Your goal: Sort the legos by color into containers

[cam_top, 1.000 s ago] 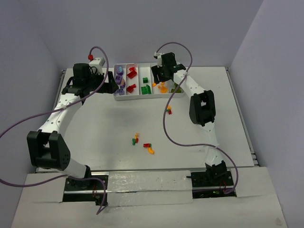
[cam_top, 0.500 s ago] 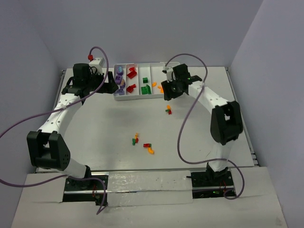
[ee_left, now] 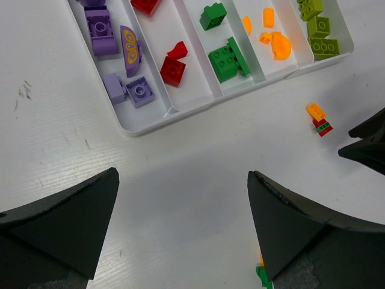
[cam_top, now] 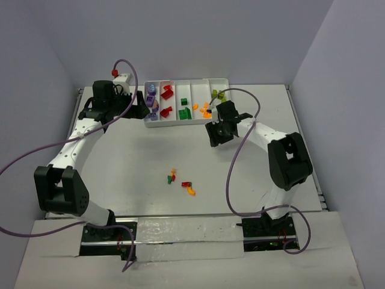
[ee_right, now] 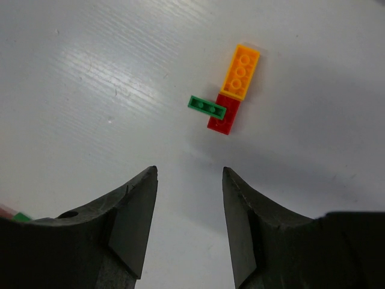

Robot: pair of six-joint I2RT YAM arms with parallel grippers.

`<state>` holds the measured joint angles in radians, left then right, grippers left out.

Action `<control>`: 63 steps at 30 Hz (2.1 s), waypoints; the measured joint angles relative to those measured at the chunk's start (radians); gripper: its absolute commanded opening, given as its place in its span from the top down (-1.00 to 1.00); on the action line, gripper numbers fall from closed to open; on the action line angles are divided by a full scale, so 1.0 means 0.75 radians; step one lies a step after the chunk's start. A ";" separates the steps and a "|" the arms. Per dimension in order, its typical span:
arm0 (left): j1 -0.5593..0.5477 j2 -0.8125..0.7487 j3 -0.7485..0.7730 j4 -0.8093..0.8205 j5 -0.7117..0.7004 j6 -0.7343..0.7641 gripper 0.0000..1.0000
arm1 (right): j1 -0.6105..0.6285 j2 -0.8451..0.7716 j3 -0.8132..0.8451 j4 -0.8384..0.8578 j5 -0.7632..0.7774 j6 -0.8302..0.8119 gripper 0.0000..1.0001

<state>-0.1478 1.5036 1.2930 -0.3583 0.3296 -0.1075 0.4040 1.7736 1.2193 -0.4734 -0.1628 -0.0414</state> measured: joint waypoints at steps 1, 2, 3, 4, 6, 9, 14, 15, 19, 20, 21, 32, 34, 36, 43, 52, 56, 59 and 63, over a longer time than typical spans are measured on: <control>0.000 0.000 0.000 -0.001 -0.001 0.001 -0.95 | 0.012 0.012 -0.001 0.016 0.015 0.007 -0.06; 0.000 0.000 0.000 -0.002 -0.003 0.001 -0.95 | 0.021 0.021 -0.002 0.030 0.030 0.012 -0.05; 0.000 0.000 0.000 -0.002 -0.004 0.001 -0.95 | 0.028 0.029 -0.002 0.046 0.045 0.018 -0.04; 0.000 0.000 0.000 -0.004 -0.005 0.001 -0.95 | 0.031 0.036 -0.002 0.064 0.062 0.023 -0.03; 0.000 0.000 0.000 -0.006 -0.005 0.002 -0.94 | 0.032 0.051 -0.003 0.103 0.101 0.030 0.01; 0.000 0.000 0.000 -0.008 -0.005 0.003 -0.95 | 0.031 0.086 -0.003 0.136 0.140 0.038 0.02; 0.000 0.000 0.000 -0.008 -0.005 0.011 -0.94 | 0.031 0.168 0.010 0.128 0.173 0.067 0.03; 0.000 0.000 0.000 -0.008 -0.005 0.011 -0.94 | 0.031 0.180 0.015 0.125 0.181 0.069 0.03; 0.000 0.001 0.001 -0.008 -0.005 0.015 -0.94 | 0.031 0.188 0.035 0.121 0.201 0.070 0.09; 0.000 0.001 0.001 -0.008 -0.005 0.015 -0.94 | 0.031 0.189 0.035 0.121 0.204 0.070 0.10; 0.000 0.001 0.002 -0.008 -0.005 0.015 -0.94 | 0.031 0.192 0.035 0.121 0.206 0.070 0.11; 0.000 0.008 0.020 -0.009 -0.005 0.020 -0.94 | 0.031 0.245 0.129 0.102 0.216 0.066 0.60; 0.000 0.008 0.020 -0.010 -0.005 0.020 -0.91 | 0.031 0.245 0.129 0.102 0.216 0.064 0.69; 0.000 0.008 0.020 -0.012 0.001 0.019 -0.87 | 0.031 0.244 0.126 0.106 0.209 0.053 0.78; 0.001 -0.024 -0.098 0.045 0.167 -0.042 -0.67 | 0.031 0.064 -0.059 0.128 0.060 -0.025 1.00; -0.132 -0.060 -0.234 0.099 0.301 -0.128 -0.53 | 0.042 -0.215 -0.061 0.123 -0.293 -0.035 1.00; -0.273 -0.061 -0.235 0.119 0.324 -0.140 -0.42 | 0.078 -0.214 -0.027 0.116 -0.346 0.028 1.00; -0.361 -0.059 -0.235 0.130 0.339 -0.146 -0.37 | 0.118 -0.204 -0.009 0.088 -0.362 0.070 1.00; -0.423 -0.030 -0.229 0.144 0.340 -0.146 -0.23 | 0.149 -0.186 0.024 0.049 -0.380 0.110 1.00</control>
<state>-0.4652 1.4810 1.1214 -0.2501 0.5846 -0.2170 0.5155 1.6338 1.2375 -0.4365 -0.4478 0.0414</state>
